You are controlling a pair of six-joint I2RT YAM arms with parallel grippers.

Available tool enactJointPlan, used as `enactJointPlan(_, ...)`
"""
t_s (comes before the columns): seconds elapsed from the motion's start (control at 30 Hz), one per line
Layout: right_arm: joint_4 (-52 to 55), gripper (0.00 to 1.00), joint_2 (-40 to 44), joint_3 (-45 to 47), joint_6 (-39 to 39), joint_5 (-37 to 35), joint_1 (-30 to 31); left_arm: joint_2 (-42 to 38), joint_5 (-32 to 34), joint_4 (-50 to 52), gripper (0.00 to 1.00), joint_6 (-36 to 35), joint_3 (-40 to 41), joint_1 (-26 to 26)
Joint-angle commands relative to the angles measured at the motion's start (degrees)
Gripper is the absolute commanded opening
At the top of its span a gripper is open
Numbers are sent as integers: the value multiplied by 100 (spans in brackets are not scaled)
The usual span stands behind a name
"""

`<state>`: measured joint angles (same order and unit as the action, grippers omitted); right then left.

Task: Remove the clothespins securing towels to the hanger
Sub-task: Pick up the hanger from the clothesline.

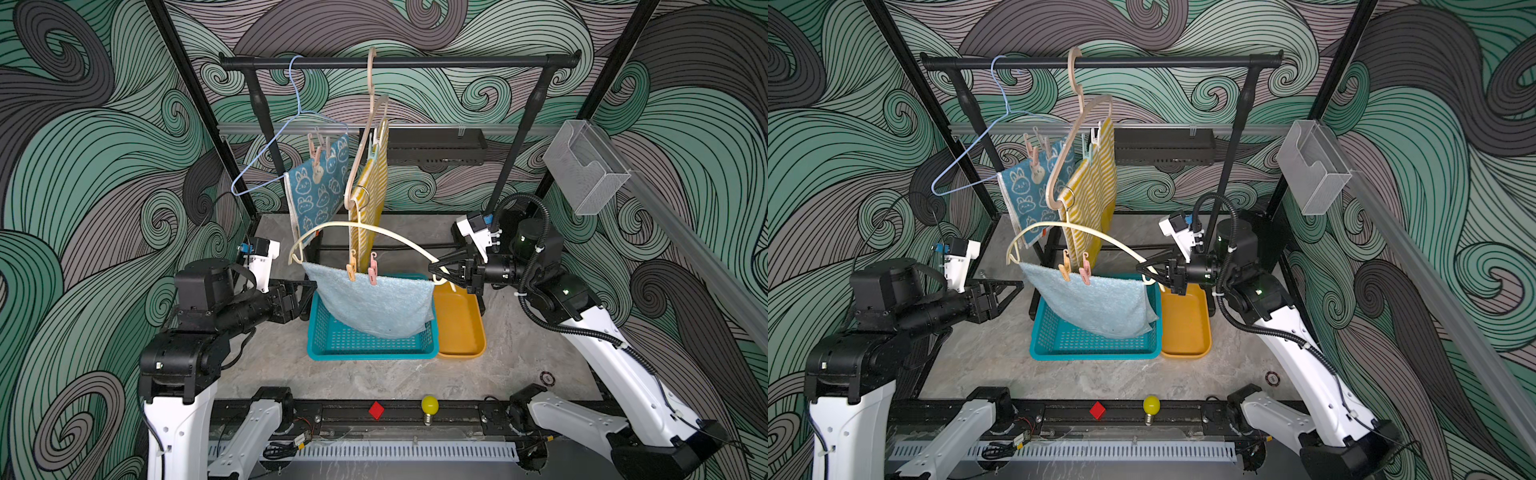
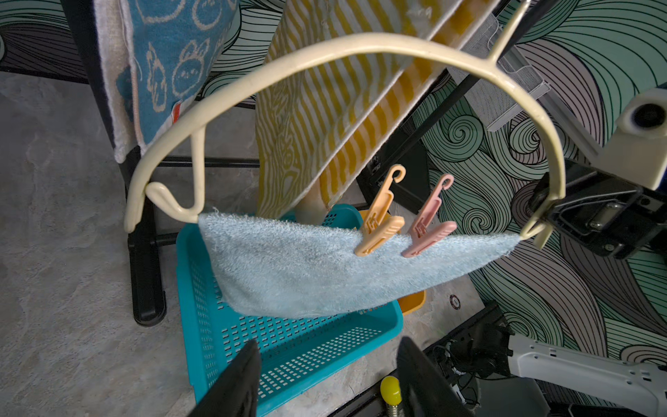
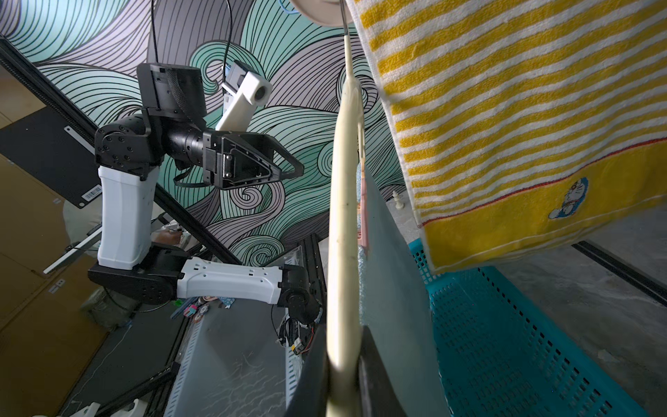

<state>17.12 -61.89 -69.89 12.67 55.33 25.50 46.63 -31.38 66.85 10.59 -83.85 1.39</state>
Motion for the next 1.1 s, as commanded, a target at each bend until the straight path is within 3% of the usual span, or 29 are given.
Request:
enactJointPlan(0.0,-869,0,24,163,26,49,42,-5,-28,50,59,-113,88,37)
enactJointPlan(0.5,-2006,0,-356,1171,237,125,365,61,-332,-1026,57,-171,577,46)
enactJointPlan(1.07,-952,0,188,283,-324,-1206,357,249,-264,-1138,57,-101,560,159)
